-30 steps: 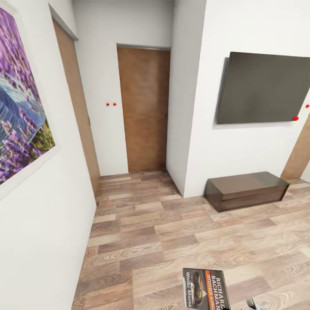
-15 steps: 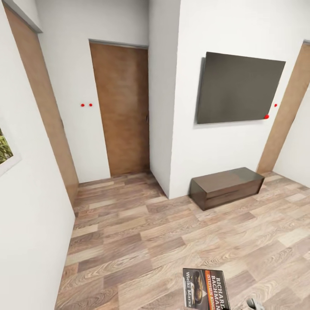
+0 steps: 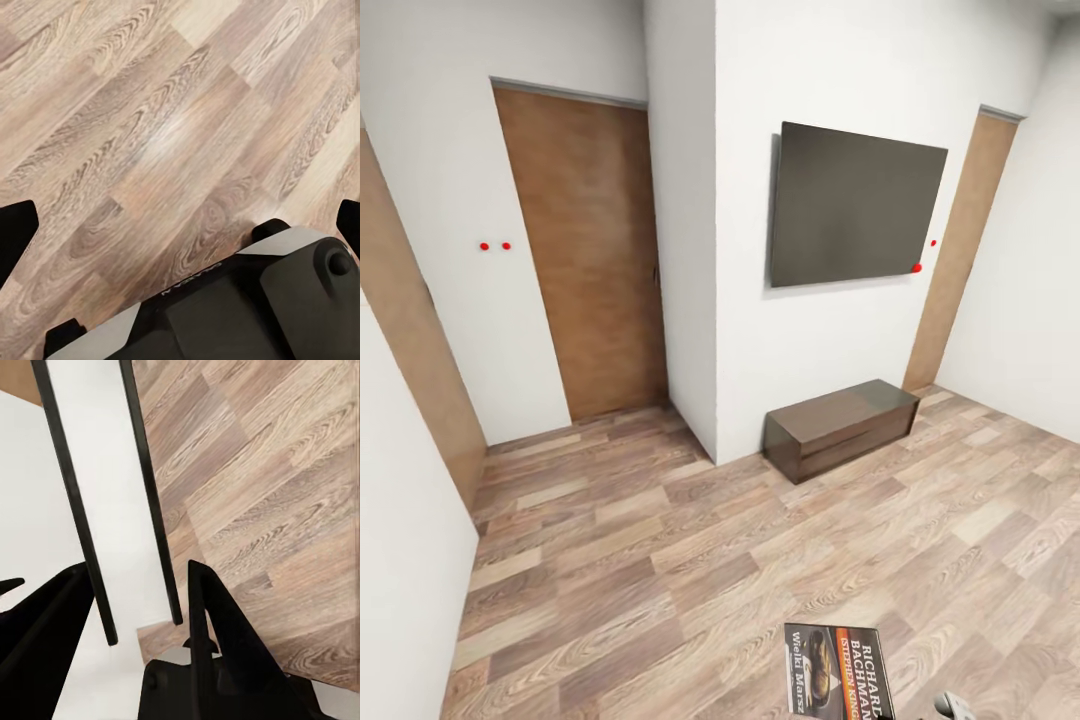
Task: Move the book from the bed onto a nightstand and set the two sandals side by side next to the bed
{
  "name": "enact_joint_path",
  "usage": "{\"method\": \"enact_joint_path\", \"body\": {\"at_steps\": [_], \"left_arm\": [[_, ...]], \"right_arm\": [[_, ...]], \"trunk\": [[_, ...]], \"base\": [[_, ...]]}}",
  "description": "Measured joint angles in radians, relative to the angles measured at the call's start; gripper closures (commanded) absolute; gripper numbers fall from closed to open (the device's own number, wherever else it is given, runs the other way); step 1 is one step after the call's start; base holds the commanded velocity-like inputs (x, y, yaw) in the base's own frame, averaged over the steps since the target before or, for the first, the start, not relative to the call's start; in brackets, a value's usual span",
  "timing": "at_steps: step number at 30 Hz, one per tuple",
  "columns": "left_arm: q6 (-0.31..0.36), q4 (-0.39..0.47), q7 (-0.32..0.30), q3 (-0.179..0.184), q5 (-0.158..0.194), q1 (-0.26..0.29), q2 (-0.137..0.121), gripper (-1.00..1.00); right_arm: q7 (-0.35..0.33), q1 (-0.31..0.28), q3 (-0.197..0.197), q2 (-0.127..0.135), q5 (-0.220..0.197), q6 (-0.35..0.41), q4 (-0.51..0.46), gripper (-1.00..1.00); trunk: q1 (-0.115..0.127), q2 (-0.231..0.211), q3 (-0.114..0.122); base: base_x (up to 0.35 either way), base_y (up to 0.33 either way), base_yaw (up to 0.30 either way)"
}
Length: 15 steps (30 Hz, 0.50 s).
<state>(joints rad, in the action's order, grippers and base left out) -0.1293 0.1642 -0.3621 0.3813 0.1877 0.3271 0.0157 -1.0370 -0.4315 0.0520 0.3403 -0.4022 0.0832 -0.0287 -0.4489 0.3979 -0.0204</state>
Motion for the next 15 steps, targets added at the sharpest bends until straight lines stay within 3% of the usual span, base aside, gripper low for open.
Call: {"method": "enact_joint_path", "body": {"at_steps": [15], "left_arm": [[0.0,0.0,0.0,0.0,0.0,0.0,0.0,-1.0]], "right_arm": [[0.001,0.0,0.0,0.0,0.0,0.0,0.0,1.0]], "trunk": [[0.0,0.0,0.0]], "base": [[0.322,0.0,-0.284]]}}
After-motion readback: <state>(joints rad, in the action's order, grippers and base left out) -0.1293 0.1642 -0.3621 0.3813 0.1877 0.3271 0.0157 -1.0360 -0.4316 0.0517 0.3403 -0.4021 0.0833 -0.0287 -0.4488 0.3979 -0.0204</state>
